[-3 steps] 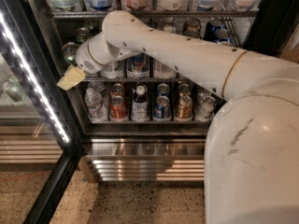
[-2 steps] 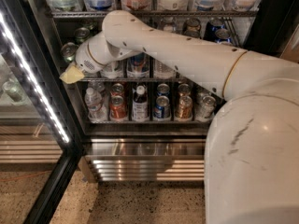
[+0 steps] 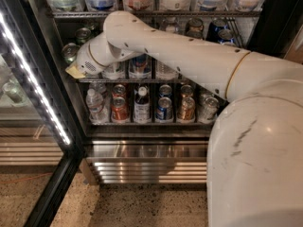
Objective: Pick green can from middle shelf of fridge
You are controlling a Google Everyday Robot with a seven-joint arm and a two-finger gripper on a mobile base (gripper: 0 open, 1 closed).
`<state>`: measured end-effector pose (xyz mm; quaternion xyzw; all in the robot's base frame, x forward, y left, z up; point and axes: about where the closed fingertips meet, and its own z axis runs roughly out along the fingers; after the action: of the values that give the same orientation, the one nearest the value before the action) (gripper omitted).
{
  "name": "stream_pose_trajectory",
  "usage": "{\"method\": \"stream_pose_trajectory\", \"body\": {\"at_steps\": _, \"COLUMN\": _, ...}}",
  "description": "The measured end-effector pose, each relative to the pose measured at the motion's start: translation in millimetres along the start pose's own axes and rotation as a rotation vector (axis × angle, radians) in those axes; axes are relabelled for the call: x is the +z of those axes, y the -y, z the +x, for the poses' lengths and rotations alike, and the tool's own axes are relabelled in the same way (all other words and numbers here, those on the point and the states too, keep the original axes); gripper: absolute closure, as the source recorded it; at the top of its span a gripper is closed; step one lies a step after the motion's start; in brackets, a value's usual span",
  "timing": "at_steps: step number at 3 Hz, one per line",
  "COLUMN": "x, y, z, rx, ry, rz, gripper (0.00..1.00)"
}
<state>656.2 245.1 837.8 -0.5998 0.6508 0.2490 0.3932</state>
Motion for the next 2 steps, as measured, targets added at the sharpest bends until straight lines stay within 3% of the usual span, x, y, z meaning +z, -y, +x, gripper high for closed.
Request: {"method": "stream_pose_trajectory", "body": {"at_steps": 2, "x": 0.0, "y": 0.1, "z": -0.2, "rx": 0.000, "ry": 0.000, "rz": 0.000, "gripper": 1.00}}
